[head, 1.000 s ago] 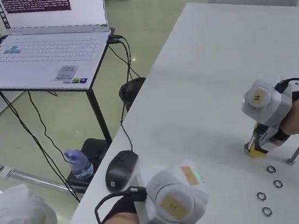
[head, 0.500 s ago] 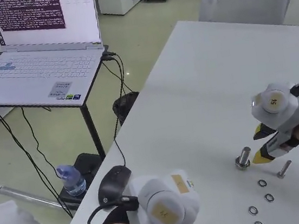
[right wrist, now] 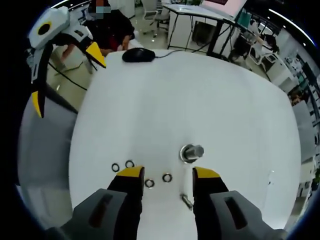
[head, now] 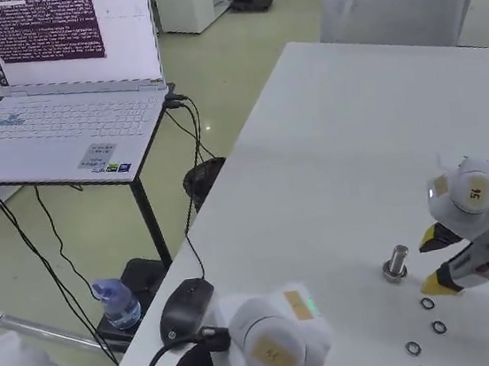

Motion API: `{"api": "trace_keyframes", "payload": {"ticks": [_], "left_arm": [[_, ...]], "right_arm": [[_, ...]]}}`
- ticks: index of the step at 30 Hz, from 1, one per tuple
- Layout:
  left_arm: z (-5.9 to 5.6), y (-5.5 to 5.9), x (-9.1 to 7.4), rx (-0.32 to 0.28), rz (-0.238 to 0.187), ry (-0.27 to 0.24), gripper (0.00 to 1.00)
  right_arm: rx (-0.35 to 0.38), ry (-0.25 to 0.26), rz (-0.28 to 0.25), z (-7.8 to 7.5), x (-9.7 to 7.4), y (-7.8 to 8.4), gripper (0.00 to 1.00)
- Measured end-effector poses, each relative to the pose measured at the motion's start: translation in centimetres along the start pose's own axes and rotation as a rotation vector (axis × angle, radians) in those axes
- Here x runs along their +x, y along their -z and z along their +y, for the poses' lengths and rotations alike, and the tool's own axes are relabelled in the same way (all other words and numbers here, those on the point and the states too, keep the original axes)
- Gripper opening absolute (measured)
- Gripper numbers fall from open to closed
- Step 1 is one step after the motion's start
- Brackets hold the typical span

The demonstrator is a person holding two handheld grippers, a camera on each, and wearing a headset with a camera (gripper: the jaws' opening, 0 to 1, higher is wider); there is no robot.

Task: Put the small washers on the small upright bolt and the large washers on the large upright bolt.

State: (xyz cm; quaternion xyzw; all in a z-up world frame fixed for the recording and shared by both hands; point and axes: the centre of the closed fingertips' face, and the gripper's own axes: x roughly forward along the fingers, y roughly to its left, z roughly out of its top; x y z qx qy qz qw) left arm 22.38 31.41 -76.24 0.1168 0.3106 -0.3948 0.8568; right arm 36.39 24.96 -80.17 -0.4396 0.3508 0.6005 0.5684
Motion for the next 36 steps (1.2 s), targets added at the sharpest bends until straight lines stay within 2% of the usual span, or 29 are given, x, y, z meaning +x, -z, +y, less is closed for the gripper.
{"api": "trace_keyframes", "payload": {"ticks": [3, 13, 19, 25, 36], "left_arm": [[0.0, -0.1, 0.1, -0.002, -0.004, -0.002, 0.93], [-0.1, -0.1, -0.1, 0.012, -0.002, -0.005, 0.93], [-0.1, -0.2, -0.2, 0.013, -0.010, -0.005, 0.91], [-0.1, -0.1, -0.2, -0.004, -0.007, -0.006, 0.89], [0.1, -0.1, -0.2, -0.001, -0.012, -0.015, 0.89]], "right_arm": [[-0.002, -0.010, -0.007, 0.8, 0.3, 0.6, 0.39], [-0.014, -0.019, -0.023, 3.2, 0.6, 1.0, 0.37], [-0.004, -0.034, -0.019, 4.3, 2.2, 1.3, 0.34], [0.013, -0.040, -0.004, 4.7, 3.7, 1.9, 0.32], [0.043, -0.058, 0.019, 5.4, 5.7, 2.4, 0.30]]}}
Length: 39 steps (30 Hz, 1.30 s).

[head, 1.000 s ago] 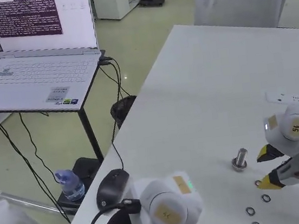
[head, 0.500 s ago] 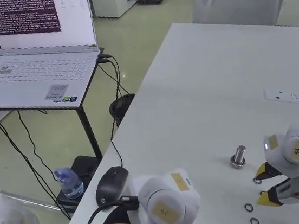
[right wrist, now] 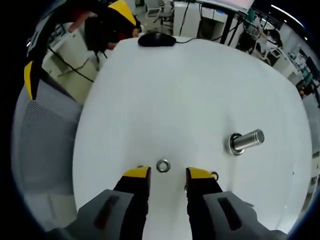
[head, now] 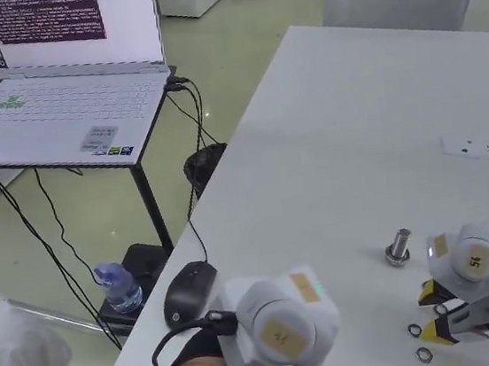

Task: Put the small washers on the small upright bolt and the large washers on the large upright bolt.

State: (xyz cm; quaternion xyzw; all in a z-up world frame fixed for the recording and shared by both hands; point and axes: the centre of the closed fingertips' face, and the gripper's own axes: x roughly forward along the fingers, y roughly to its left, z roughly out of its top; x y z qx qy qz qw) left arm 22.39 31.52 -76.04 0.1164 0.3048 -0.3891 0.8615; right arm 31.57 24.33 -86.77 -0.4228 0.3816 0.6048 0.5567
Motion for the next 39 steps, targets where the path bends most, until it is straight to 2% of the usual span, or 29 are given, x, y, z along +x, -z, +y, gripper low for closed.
{"api": "trace_keyframes", "payload": {"ticks": [7, 13, 16, 17, 24, 27, 36, 39], "left_arm": [[-0.1, -0.1, 0.2, 0.016, 0.003, 0.006, 0.90], [-0.2, 0.6, 0.4, 0.029, 0.033, 0.008, 0.87], [-0.2, 0.6, 0.3, 0.027, 0.028, 0.010, 0.87], [-0.2, 0.6, 0.3, 0.023, 0.027, 0.009, 0.87], [-0.3, 0.9, 0.6, 0.022, 0.034, 0.016, 0.86], [-0.3, 0.9, 0.6, 0.028, 0.036, 0.019, 0.85], [0.1, 0.8, 0.5, 0.033, 0.033, 0.014, 0.83], [0.0, 0.7, 0.5, 0.036, 0.034, 0.016, 0.83]], "right_arm": [[0.000, 0.006, 0.008, -0.2, 0.5, 0.1, 0.28], [-0.018, 0.012, 0.029, 0.0, 1.0, 0.2, 0.28], [-0.022, 0.005, 0.036, 0.4, 1.2, 0.4, 0.26], [-0.015, -0.003, 0.021, 0.5, 1.2, 0.1, 0.25], [-0.023, -0.001, 0.032, 0.3, 1.2, 0.2, 0.23], [-0.017, 0.006, 0.046, 0.3, 1.2, 0.3, 0.19], [-0.020, 0.003, 0.091, 0.3, 1.3, 0.3, 0.17], [-0.041, 0.007, 0.102, 0.4, 1.3, 0.3, 0.15]]}}
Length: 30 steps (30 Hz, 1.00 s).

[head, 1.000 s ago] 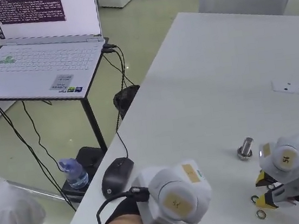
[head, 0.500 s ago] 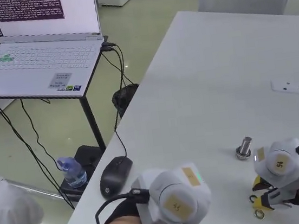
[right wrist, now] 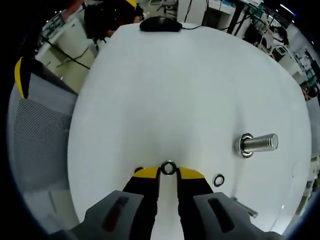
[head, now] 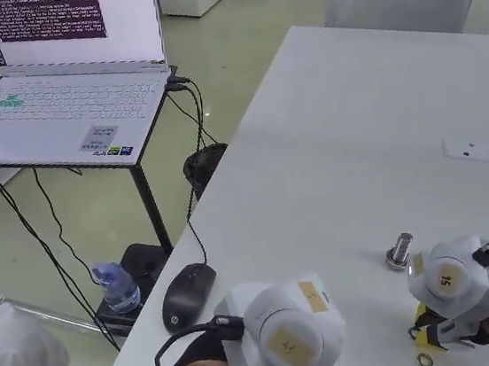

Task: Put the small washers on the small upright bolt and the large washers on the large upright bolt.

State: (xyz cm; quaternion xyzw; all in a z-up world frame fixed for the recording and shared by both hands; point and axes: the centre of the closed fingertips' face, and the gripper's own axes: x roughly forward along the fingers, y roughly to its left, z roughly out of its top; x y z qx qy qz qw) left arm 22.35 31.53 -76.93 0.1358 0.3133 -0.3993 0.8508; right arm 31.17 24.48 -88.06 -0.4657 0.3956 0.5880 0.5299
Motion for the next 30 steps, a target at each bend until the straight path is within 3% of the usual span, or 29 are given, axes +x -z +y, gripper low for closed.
{"api": "trace_keyframes", "payload": {"ticks": [8, 30], "left_arm": [[-0.05, 0.06, -0.09, 0.001, 0.009, 0.001, 0.81], [-0.43, 0.55, -0.29, -0.006, 0.025, -0.003, 0.77]], "right_arm": [[-0.005, 0.012, 0.004, 0.01, -0.07, -0.01, 0.13], [0.081, 0.004, -0.025, 0.18, -0.76, 0.94, 0.13]]}}
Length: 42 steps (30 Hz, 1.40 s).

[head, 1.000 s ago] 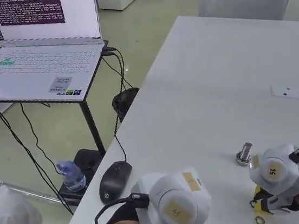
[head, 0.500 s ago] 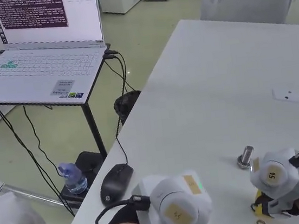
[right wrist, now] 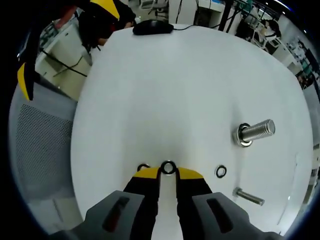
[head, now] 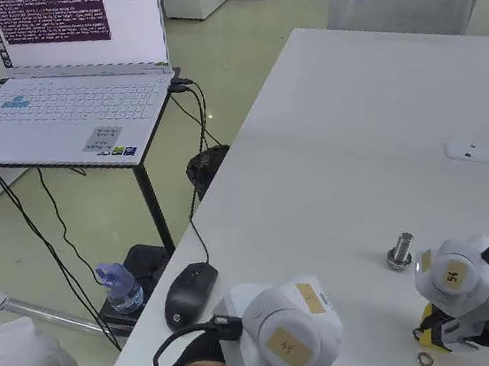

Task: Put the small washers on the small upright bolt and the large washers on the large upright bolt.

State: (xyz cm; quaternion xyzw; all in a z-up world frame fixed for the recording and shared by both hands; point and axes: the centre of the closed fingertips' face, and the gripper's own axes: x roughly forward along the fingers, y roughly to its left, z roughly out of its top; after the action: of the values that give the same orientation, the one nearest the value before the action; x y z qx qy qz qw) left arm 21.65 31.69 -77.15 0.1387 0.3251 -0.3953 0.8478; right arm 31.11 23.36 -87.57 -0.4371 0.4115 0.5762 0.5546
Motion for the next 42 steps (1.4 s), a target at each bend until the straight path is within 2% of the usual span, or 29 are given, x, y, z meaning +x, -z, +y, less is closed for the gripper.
{"api": "trace_keyframes", "payload": {"ticks": [9, 19, 24, 33, 36, 42], "left_arm": [[-0.1, -0.4, 0.2, 0.005, -0.008, -0.001, 0.76], [0.1, -0.8, 0.7, -0.003, -0.018, 0.000, 0.80], [0.5, -1.0, 0.9, 0.001, -0.019, -0.009, 0.83], [0.6, -1.1, 1.3, -0.021, -0.020, -0.007, 0.93], [0.5, -1.0, 1.4, -0.018, -0.016, -0.008, 0.93], [0.8, -0.8, 1.4, -0.024, -0.014, -0.013, 0.93]], "right_arm": [[0.053, 0.032, -0.021, -0.7, -2.5, 1.4, 0.13], [0.132, 0.061, -0.005, -1.9, -5.2, 5.0, 0.13], [0.170, 0.090, -0.007, -3.4, -6.7, 6.2, 0.13], [0.196, 0.106, -0.025, -4.9, -8.3, 5.6, 0.13], [0.199, 0.107, -0.028, -5.2, -8.5, 5.3, 0.13], [0.192, 0.128, -0.039, -6.7, -9.5, 4.0, 0.13]]}}
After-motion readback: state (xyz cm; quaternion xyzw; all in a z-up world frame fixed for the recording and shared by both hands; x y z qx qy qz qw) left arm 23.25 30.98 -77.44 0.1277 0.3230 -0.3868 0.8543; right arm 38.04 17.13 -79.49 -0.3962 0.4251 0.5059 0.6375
